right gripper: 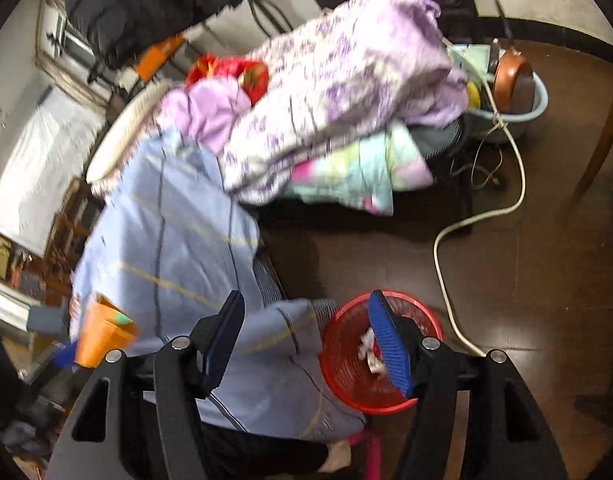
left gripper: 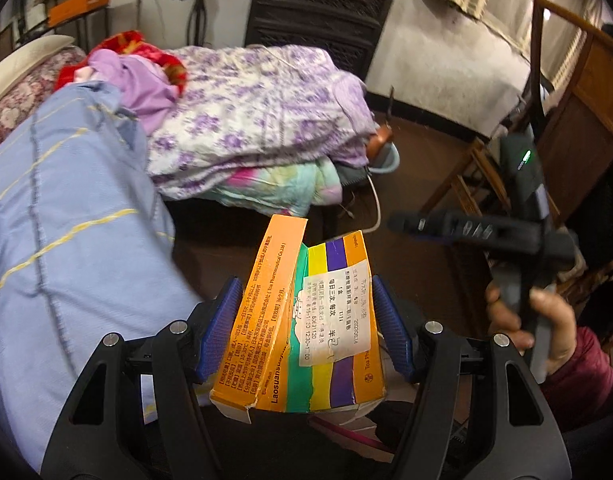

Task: Collect trash
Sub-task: 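Carry the chip bag and orange box to the red wastebasket and open both tools, then move both open tools back to the remaining trash on the bed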

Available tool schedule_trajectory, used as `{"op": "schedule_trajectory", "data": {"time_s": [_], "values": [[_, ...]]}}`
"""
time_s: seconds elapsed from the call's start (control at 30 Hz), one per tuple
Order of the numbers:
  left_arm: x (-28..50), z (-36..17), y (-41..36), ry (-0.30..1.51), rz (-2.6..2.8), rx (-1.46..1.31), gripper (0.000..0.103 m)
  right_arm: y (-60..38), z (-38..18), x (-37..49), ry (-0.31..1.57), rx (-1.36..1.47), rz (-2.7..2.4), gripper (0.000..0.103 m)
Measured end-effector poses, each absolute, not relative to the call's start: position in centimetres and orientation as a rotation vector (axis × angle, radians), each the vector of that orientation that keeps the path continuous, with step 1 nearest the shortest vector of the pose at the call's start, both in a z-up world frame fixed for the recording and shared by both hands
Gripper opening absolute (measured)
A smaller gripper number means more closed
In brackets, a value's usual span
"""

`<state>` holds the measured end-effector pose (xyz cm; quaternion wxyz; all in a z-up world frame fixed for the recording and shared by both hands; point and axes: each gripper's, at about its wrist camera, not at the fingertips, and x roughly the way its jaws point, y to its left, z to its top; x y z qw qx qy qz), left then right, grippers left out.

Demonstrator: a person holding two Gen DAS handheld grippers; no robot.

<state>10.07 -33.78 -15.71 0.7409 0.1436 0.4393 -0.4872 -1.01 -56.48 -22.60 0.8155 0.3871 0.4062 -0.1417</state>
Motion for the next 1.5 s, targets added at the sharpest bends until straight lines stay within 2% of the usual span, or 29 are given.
{"op": "schedule_trajectory", "data": {"time_s": [0.2, 0.37, 0.43, 0.57, 1.37, 1.5], "values": [[8.5, -17.2, -37.4, 0.981, -1.123, 0.393, 0.065, -58.0, -21.0, -2.0, 0.81, 0.831, -0.31, 0.065], [7.9, -17.5, -39.8, 0.981, -1.135, 0.436, 0.071, -59.0, -20.7, -2.6, 0.789, 0.845, -0.318, 0.065], [7.6, -17.0, -40.0, 0.968, -1.137, 0.436, 0.079, -59.0, -20.5, -2.8, 0.784, 0.842, -0.323, 0.065], [7.8, -16.2, -39.8, 0.94, -1.123, 0.429, 0.082, -58.9, -20.3, -2.7, 0.776, 0.831, -0.322, 0.065], [11.0, -11.1, -30.3, 0.828, -0.935, 0.263, 0.082, -51.8, -13.9, -0.1, 0.748, 0.67, -0.237, 0.07], [11.8, -10.5, -27.8, 0.793, -0.868, 0.239, 0.085, -49.8, -12.5, 0.6, 0.743, 0.629, -0.218, 0.072]]}}
